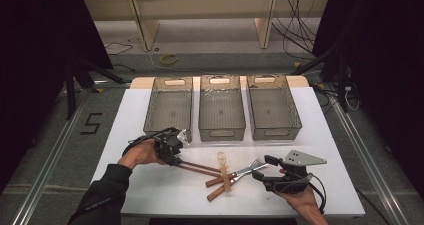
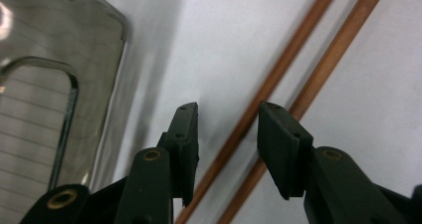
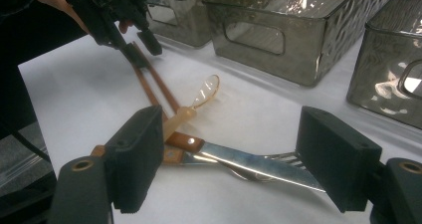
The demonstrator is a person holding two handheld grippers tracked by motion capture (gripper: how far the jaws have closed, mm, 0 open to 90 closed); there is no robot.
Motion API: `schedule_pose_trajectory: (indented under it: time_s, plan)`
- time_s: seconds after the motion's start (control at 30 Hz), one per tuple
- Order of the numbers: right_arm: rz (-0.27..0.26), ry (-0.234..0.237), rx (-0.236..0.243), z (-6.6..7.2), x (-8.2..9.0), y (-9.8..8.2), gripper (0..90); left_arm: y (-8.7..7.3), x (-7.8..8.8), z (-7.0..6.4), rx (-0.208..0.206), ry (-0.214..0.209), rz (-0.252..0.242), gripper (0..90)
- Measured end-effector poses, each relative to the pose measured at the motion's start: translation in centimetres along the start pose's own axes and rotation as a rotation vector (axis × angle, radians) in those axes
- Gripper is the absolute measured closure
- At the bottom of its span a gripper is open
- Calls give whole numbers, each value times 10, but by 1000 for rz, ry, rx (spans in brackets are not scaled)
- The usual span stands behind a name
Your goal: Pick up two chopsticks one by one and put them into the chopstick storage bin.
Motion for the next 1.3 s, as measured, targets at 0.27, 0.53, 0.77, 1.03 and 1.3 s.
schedule_pose_trajectory:
  time_s: [0.27,0.53,0.77,1.03,1.3]
  plan:
    - [0,4,-11,-1,0,0,279,-2,-1,0,3,-36,3,651]
    - [1,9,-16,-2,0,0,282,-7,1,0,-16,-57,59,724]
    - [8,9,-19,-2,0,-1,285,-6,2,-3,-43,-51,62,776]
    - [9,12,-24,-2,-1,-1,285,-6,2,-5,-71,-54,56,829]
    - [10,13,-29,-3,0,-1,286,-7,4,-6,-73,-13,32,841]
Point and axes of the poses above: each handheld gripper's, and its own axes: x roughly backward along the jaws, y roughly out of its top, z roughly to its left, the point moved 5 cm from there along -x, roughly forward along the jaws, and after that the axes turned 6 degrees about y, right-handed, at the moved point
